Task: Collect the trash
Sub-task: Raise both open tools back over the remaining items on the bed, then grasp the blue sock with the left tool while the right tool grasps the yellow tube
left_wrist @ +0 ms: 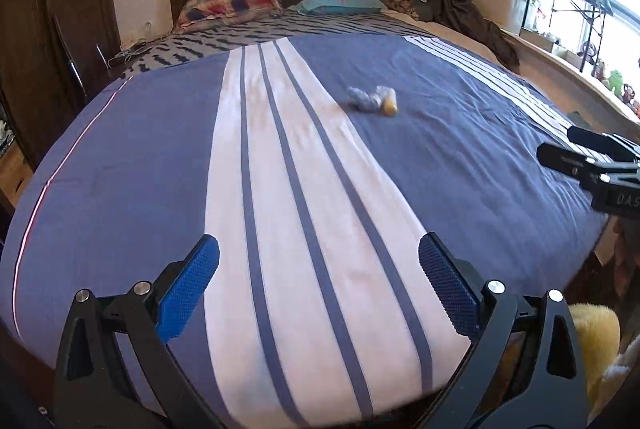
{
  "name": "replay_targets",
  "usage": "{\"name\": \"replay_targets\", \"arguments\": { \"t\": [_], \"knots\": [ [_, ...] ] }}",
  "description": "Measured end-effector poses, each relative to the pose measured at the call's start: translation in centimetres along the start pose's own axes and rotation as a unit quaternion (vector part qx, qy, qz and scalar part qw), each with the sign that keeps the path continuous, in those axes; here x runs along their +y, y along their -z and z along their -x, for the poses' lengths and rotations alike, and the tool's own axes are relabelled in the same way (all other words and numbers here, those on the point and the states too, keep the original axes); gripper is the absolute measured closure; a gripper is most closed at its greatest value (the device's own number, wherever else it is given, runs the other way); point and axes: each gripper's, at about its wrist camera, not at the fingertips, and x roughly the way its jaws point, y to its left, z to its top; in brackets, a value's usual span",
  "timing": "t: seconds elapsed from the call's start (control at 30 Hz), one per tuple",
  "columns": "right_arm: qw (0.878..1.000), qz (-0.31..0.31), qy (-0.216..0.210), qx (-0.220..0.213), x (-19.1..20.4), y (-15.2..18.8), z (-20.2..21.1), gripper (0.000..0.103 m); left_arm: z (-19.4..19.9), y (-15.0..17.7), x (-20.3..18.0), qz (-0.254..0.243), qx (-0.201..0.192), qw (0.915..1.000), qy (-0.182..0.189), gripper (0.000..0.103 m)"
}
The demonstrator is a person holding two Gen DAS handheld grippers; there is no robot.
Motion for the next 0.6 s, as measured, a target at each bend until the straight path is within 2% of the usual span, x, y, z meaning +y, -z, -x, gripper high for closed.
{"name": "replay_targets", "arguments": {
  "t": [0.17,0.33,0.43,0.5,0.6],
  "knots": [
    [1.000,-0.003,0.008,0.025,-0.4,-2.5,-5.8,0.004,-4.5,-4.4,-0.1,-0.011,0.000,0.9999,-0.011,0.008],
    [0.999,-0.016,0.015,0.042,-1.4,-4.1,-10.0,0.004,-9.4,-8.4,0.0,-0.006,0.005,1.0000,0.000,0.010],
    [0.999,-0.023,0.018,0.043,-2.2,-5.1,-11.8,0.004,-12.6,-10.3,-0.6,-0.014,0.010,0.9998,0.009,0.021],
    [0.999,-0.023,0.020,0.043,-2.5,-5.4,-12.6,0.004,-14.7,-11.1,-0.9,-0.012,0.020,0.9995,0.021,0.038],
    [0.998,-0.022,0.023,0.047,-3.1,-5.9,-13.8,0.004,-17.7,-12.3,-1.6,-0.013,0.033,0.9987,0.038,0.047]
  ]
}}
